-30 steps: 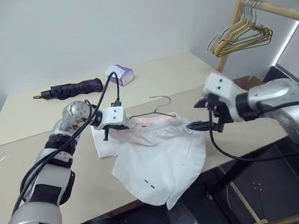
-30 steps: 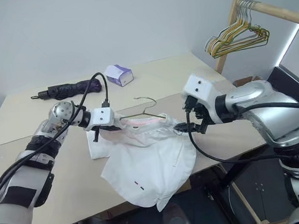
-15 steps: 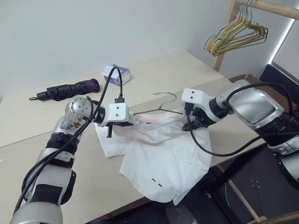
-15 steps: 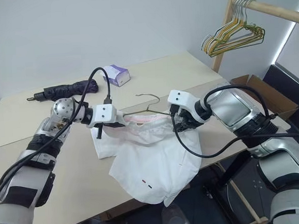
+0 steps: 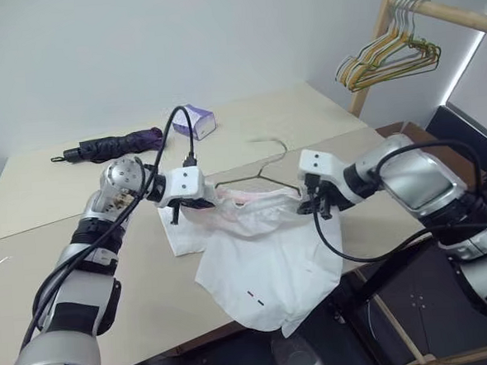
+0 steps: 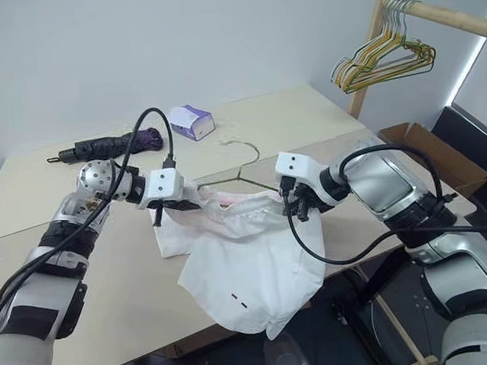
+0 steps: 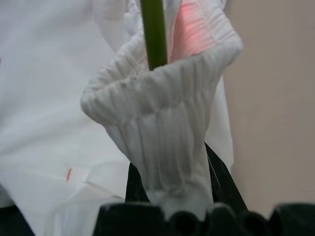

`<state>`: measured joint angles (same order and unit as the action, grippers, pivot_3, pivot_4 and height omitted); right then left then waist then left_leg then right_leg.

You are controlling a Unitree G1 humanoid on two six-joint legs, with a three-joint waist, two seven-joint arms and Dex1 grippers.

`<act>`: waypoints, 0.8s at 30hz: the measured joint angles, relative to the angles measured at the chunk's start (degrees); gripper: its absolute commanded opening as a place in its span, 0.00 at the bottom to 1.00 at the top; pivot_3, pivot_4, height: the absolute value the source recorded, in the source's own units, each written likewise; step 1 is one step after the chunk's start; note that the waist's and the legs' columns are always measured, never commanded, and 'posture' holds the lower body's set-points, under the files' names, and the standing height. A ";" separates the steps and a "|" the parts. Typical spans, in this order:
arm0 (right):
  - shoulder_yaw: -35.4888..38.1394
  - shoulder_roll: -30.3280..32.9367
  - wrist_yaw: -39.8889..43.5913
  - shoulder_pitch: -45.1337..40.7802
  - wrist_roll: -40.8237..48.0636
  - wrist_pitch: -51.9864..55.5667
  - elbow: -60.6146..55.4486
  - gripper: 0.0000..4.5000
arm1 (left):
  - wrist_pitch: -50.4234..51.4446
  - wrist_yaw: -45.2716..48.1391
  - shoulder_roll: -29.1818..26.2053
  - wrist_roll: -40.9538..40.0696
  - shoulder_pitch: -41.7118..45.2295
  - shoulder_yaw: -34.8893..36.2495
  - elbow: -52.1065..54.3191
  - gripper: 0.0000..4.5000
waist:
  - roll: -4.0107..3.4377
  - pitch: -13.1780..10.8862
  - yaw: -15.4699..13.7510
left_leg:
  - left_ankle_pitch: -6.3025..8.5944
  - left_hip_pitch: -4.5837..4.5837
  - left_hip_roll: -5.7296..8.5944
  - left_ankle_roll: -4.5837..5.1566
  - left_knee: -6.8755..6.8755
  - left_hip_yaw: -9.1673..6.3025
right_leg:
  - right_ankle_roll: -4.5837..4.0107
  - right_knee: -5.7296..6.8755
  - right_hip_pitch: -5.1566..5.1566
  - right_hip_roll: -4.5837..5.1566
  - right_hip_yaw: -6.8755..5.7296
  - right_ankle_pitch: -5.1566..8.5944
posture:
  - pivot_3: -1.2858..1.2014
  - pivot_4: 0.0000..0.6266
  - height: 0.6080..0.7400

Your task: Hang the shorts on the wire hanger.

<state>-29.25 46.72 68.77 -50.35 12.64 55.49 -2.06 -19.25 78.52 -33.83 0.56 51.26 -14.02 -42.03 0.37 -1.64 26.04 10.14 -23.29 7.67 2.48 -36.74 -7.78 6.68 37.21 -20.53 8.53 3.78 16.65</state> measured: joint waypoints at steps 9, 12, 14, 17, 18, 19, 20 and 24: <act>12.04 3.32 -4.81 12.26 6.63 10.42 -8.79 0.00 | 0.84 -5.84 -0.27 -2.57 0.95 6.00 -2.34 1.00 | 0.01 0.00 0.01 | 0.00 0.02 0.00 0.00 -0.03 0.00 | 0.07 0.00 0.04 0.00 0.00 0.03 | 0.35 0.00 1.00; 18.22 3.24 -8.66 17.43 9.37 15.22 -11.94 0.00 | 1.74 -12.41 0.48 -4.28 0.73 10.02 -0.63 1.00 | 0.01 0.00 -0.06 | 0.00 0.01 0.00 0.00 -0.04 0.00 | 0.06 -0.02 0.06 0.01 0.00 0.02 | 0.35 0.00 1.00; 21.89 2.98 -10.63 19.88 10.83 17.66 -13.85 0.00 | 4.44 -13.65 0.91 -6.56 -0.54 11.91 2.97 1.00 | 0.00 0.01 -0.06 | 0.00 0.00 0.00 0.00 -0.07 0.00 | 0.03 0.00 0.07 0.00 0.01 0.01 | 0.34 0.00 1.00; 31.26 1.56 -15.19 25.78 13.11 23.83 -16.45 0.00 | 13.86 -15.75 2.44 -12.70 -5.66 15.24 13.81 1.00 | 0.00 0.01 -0.20 | 0.01 -0.01 0.02 0.02 -0.10 0.00 | -0.06 0.06 0.06 0.00 0.04 -0.05 | 0.34 0.00 1.00; 33.64 1.05 -16.49 26.74 13.39 25.47 -16.74 0.00 | 16.72 -16.63 2.85 -14.43 -6.89 15.75 16.82 1.00 | 0.00 0.01 -0.22 | 0.01 -0.02 0.02 0.02 -0.12 0.00 | -0.07 0.06 0.07 0.00 0.04 -0.06 | 0.34 0.00 1.00; 36.09 0.61 -17.94 27.51 13.43 27.28 -16.96 0.00 | 19.68 -17.53 3.46 -16.40 -7.87 16.35 20.05 1.00 | 0.00 0.01 -0.25 | 0.01 -0.01 0.03 0.02 -0.17 0.00 | -0.07 0.07 0.11 0.00 0.04 -0.06 | 0.34 0.00 1.00; 38.88 -0.20 -19.58 27.99 13.41 29.34 -17.10 0.00 | 22.97 -18.86 4.18 -18.28 -8.63 17.10 23.56 1.00 | 0.00 0.01 -0.26 | 0.01 -0.01 0.03 0.02 -0.17 0.00 | -0.05 0.06 0.12 0.00 0.04 -0.07 | 0.34 0.00 1.00; 47.46 -2.76 -26.64 27.98 13.25 35.95 -14.69 0.00 | 35.29 -25.48 8.19 -27.16 -8.92 19.68 36.32 1.00 | -0.02 0.05 -0.19 | 0.02 0.13 0.02 0.01 -0.19 0.02 | 0.08 -0.02 0.30 -0.01 0.04 -0.02 | 0.33 0.00 1.00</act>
<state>18.21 43.96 42.13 -22.37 25.89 91.45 -16.74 16.03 53.04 -25.65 -26.60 42.35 5.66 -5.71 0.36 -1.59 25.85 10.16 -23.16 7.69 2.49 -36.93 -7.76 6.75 37.20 -20.23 8.52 3.82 16.63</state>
